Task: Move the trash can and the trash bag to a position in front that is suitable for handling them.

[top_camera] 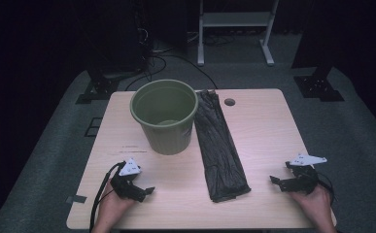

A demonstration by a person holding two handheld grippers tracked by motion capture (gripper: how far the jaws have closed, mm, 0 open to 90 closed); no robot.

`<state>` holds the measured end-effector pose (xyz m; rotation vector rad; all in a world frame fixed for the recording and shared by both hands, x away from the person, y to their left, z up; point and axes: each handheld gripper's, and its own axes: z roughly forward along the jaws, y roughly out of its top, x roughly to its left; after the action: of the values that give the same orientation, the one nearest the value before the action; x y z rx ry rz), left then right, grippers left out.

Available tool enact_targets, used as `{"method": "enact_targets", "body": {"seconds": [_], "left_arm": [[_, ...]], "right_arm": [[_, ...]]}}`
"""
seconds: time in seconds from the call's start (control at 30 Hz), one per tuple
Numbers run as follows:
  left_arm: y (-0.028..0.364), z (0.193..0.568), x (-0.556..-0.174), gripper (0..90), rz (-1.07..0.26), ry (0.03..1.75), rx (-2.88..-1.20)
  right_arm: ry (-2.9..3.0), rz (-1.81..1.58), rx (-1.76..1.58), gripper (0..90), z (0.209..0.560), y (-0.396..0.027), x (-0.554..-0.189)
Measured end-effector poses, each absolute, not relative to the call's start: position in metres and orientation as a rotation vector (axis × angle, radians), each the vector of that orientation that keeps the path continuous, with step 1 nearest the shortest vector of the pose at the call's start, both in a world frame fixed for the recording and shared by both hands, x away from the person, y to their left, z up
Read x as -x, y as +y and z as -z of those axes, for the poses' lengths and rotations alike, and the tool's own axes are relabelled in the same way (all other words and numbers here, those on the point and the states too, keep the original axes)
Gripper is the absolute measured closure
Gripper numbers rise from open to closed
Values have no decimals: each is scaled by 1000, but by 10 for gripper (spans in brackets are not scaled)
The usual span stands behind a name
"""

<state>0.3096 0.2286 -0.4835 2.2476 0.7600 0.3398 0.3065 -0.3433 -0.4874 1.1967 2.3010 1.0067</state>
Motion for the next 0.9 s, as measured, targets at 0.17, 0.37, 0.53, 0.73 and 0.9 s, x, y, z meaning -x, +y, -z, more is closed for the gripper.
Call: {"method": "enact_targets", "body": {"seconds": [0.17, 0.37, 0.53, 0.73, 0.9], "left_arm": [[225, 483, -313, 0, -342, 762, -2247], [223, 483, -316, 0, -337, 755, -2248], [222, 483, -317, 0, -335, 751, -2250], [222, 483, -317, 0, -335, 751, -2250], [222, 483, -317, 0, -336, 751, -2250]], "right_arm": [[2303, -1007, -1197, 111, 487, -344, -306], [2290, -1010, -1213, 122, 482, -339, -304], [2294, -1043, -1196, 126, 476, -331, -303], [2309, -1093, -1190, 137, 469, -317, -306], [2345, -1084, -1153, 161, 466, -300, -310]]}}
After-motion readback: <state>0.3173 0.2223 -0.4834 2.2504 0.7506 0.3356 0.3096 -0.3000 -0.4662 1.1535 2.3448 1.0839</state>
